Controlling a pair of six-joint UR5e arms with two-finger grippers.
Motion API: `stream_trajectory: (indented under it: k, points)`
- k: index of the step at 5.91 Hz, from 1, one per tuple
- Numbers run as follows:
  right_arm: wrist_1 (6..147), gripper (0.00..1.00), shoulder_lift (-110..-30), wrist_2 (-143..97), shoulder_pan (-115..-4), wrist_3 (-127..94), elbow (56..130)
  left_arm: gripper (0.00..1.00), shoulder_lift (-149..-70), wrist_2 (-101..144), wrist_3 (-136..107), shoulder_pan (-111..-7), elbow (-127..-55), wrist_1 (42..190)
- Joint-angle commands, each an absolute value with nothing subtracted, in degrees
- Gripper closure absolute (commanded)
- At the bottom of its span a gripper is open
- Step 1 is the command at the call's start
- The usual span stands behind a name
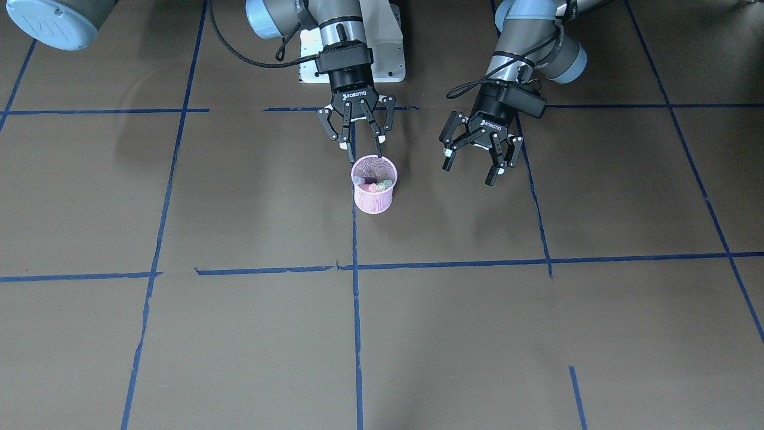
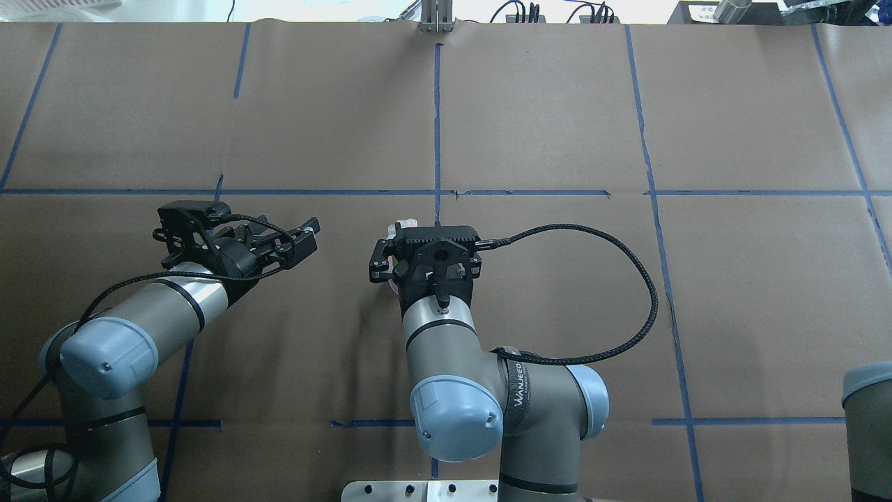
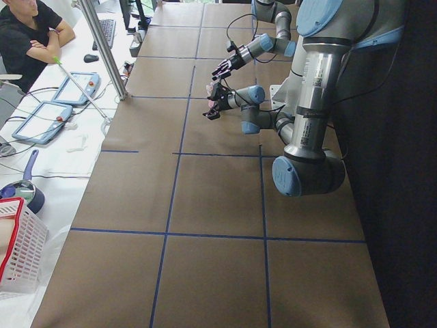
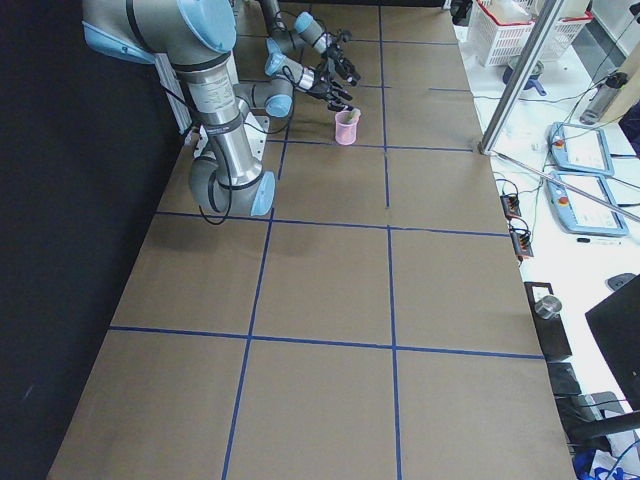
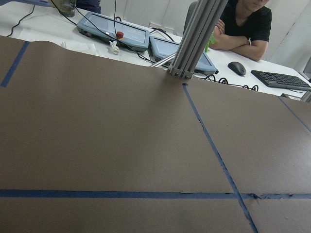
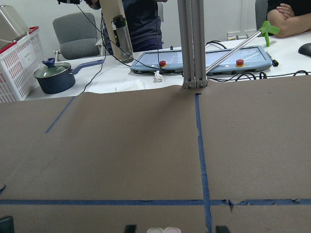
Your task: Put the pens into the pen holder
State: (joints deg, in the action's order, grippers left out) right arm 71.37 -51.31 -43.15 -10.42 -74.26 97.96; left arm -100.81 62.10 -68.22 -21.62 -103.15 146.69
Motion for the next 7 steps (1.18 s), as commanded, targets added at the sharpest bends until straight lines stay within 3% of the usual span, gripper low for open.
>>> stream_trajectory:
  k: [1, 4, 7]
  points:
    - [71.1, 0.01, -51.1, -46.2, -10.9, -74.4, 99.8, 0.0, -100.6, 62.1, -68.0, -21.7, -103.1, 146.7]
    - [72.0, 0.01, -57.3, -67.2, -21.6, -73.7, 106.8, 0.0, -93.5, 74.7, -67.3, -29.0, -103.4, 145.7]
    - [72.0, 0.01, -68.2, -97.8, -43.4, -57.0, 106.7, 0.0, -90.8, 106.5, -49.3, -55.0, -103.5, 133.5]
